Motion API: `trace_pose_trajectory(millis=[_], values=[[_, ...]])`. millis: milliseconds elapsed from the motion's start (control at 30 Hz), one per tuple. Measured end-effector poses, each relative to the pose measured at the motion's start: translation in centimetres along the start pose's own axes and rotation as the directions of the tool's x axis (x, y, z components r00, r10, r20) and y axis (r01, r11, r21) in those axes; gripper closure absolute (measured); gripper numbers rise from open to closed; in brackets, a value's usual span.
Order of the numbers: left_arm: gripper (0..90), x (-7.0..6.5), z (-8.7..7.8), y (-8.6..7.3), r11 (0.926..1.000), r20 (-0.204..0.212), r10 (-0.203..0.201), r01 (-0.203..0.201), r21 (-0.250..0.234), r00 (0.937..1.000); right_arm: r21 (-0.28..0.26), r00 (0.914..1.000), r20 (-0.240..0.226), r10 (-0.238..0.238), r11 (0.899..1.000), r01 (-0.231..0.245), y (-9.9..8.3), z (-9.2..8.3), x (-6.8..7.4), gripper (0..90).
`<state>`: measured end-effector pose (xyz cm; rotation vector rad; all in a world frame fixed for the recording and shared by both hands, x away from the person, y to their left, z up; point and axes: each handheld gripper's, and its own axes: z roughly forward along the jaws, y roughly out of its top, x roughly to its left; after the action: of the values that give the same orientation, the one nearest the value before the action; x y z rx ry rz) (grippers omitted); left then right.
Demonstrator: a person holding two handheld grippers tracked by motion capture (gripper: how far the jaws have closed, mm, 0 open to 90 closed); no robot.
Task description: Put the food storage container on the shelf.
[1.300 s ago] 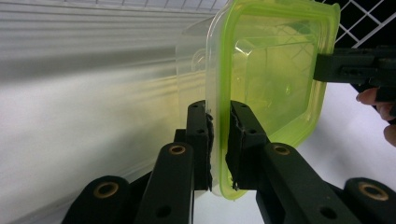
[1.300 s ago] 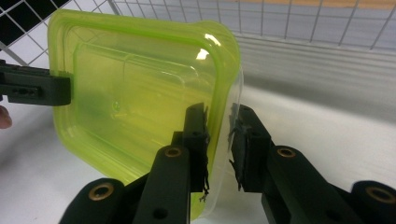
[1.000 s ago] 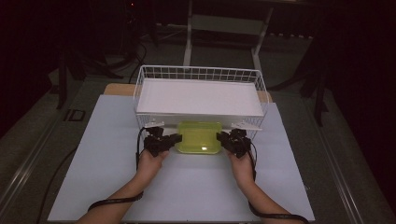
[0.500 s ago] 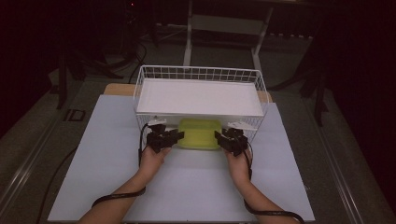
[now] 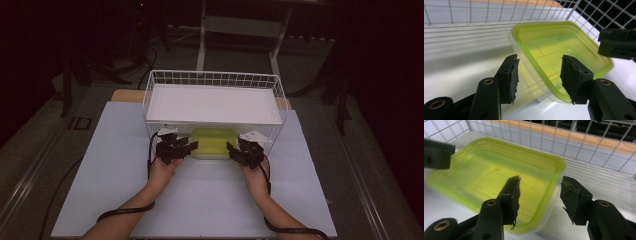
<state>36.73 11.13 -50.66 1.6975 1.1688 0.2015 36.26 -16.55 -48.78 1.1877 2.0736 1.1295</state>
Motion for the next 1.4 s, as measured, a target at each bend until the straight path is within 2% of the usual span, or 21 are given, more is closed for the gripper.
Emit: trace_pose_trajectory(millis=[100, 267, 333, 433, 500, 600, 667, 733, 800, 833, 867, 933, 1067, 1133, 1400], values=[[48.5, -0.7, -0.8, -0.2, 0.9992, 0.012, 0.04, -0.04, 0.002, 0.9991, -0.008, 0.9995, -0.022, -0.022, 1.0, 0.022, 0.0, -0.9, 0.8, 48.7], [47.1, -1.8, -2.7, -0.7, 0.9978, 0.031, 0.067, -0.067, -0.004, 0.9973, -0.021, 0.9961, -0.085, -0.023, 1.0, 0.021, 0.2, -2.1, 1.9, 47.9], [42.3, -2.2, -3.6, -0.9, 0.9965, 0.042, 0.084, -0.083, -0.013, 0.9956, -0.013, 0.9915, -0.13, -0.008, 1.0, 0.006, 0.1, -2.3, 2.4, 47.8], [37.1, -2.5, -5.1, -1.4, 0.9953, 0.082, 0.093, -0.09, -0.038, 0.9923, -0.012, 0.9877, -0.155, -0.016, 1.0, 0.014, -0.2, -2.6, 3.2, 51.1], [27.5, -2.7, -6.0, -1.9, 0.9915, 0.138, 0.123, -0.116, -0.058, 0.9828, -0.008, 0.9907, -0.133, -0.03, 1.0, 0.029, -0.6, -2.6, 3.9, 55.1], [25.3, -3.5, -7.6, -2.7, 0.98, 0.105, 0.172, -0.16, -0.118, 0.9794, 0.008, 0.9922, -0.119, -0.037, 0.999, 0.039, -1.0, -2.5, 4.6, 62.0], [16.1, -3.6, -8.2, -3.0, 0.9814, 0.12, 0.173, -0.161, -0.105, 0.9776, 0.026, 0.9917, -0.122, -0.042, 0.999, 0.045, -1.3, -2.4, 4.8, 65.8], [11.3, -3.6, -8.6, -3.4, 0.9826, 0.142, 0.164, -0.149, -0.11, 0.9762, 0.038, 0.9924, -0.118, -0.036, 0.998, 0.041, -1.7, -2.2, 5.1, 66.7], [0.4, -3.6, -8.9, -3.6, 0.9834, 0.164, 0.174, -0.163, -0.08, 0.971, 0.049, 0.9946, -0.096, -0.04, 0.998, 0.044, -1.9, -2.0, 5.4, 67.3], [0.0, -3.6, -8.9, -3.6, 0.9834, 0.164, 0.174, -0.163, -0.08, 0.971, 0.049, 0.9946, -0.096, -0.04, 0.998, 0.044, -1.9, -2.0, 5.4, 67.3], [0.0, -3.6, -9.2, -4.0, 0.9796, 0.145, 0.193, -0.182, -0.085, 0.9704, 0.05, 0.9951, -0.087, -0.047, 0.997, 0.052, -2.1, -1.9, 5.5, 69.5], [0.0, -3.4, -9.3, -4.4, 0.9782, 0.151, 0.198, -0.185, -0.094, 0.9686, 0.067, 0.9941, -0.099, -0.044, 0.996, 0.051, -2.5, -1.4, 5.7, 74.2], [0.0, -3.3, -9.3, -4.9, 0.9726, 0.152, 0.221, -0.207, -0.106, 0.9633, 0.101, 0.9929, -0.101, -0.062, 0.992, 0.072, -3.0, -0.5, 6.1, 89.3], [0.0, -3.4, -9.1, -5.1, 0.9699, 0.155, 0.231, -0.215, -0.115, 0.9605, 0.107, 0.9938, -0.102, -0.045, 0.993, 0.056, -3.1, -0.1, 6.0, 89.9], [0.0, -3.6, -8.8, -5.7, 0.9651, 0.154, 0.25, -0.234, -0.118, 0.9558, 0.094, 0.9939, -0.093, -0.061, 0.993, 0.069, -2.7, 1.0, 5.9, 90.0]])
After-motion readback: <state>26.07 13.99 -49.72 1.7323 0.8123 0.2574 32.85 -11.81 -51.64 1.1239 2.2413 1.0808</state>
